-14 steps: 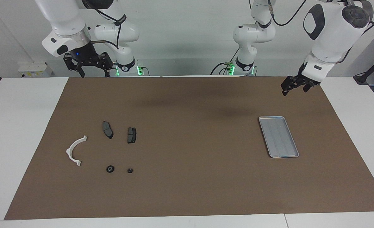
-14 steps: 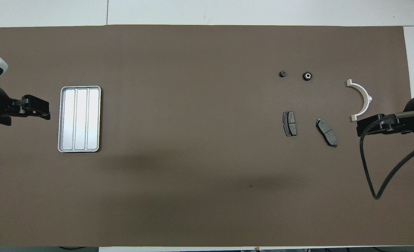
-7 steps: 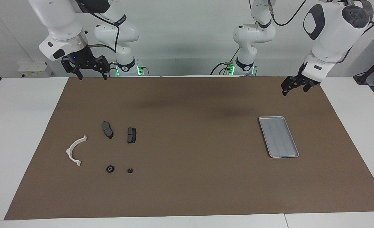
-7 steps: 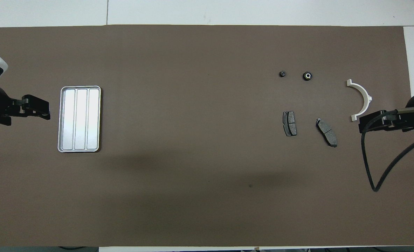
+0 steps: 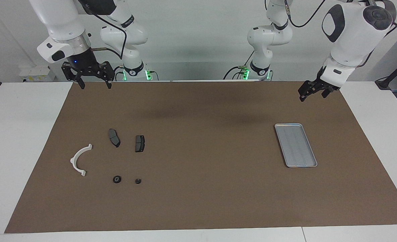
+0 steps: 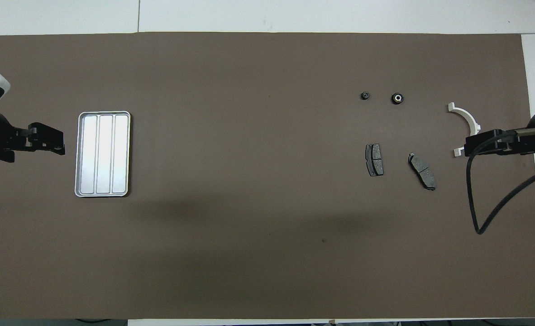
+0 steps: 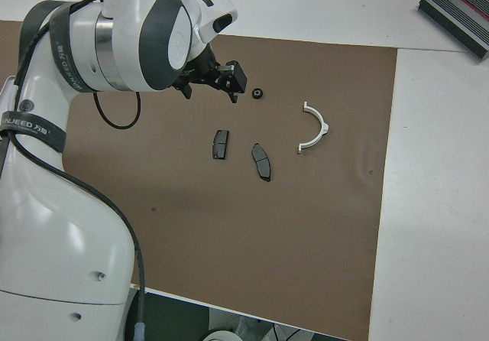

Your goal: Place bearing gear from tray to pile

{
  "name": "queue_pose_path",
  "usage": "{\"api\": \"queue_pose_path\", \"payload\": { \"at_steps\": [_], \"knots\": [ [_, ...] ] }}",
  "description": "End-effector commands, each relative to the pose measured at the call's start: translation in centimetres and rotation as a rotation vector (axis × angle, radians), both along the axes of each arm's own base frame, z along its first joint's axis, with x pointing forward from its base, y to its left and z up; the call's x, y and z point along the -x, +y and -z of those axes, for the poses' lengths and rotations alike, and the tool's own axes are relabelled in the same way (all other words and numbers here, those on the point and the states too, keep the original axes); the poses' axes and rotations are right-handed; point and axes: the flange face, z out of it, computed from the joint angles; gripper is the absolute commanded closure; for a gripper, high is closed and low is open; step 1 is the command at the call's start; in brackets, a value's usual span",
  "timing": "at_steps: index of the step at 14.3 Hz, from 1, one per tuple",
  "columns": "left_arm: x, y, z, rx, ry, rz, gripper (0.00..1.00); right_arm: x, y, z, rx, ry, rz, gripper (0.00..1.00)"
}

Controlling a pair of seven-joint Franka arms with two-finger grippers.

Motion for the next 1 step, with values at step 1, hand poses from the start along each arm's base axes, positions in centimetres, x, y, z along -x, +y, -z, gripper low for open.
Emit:
{"api": "queue_pose_path", "payload": {
  "at_steps": [1],
  "knots": [
    [0.17,0.09,-0.43,0.002,0.005,0.001,0.00,-0.16,-0.44,0.47,0.003,-0.006,-0.004,0.00]
  ]
}}
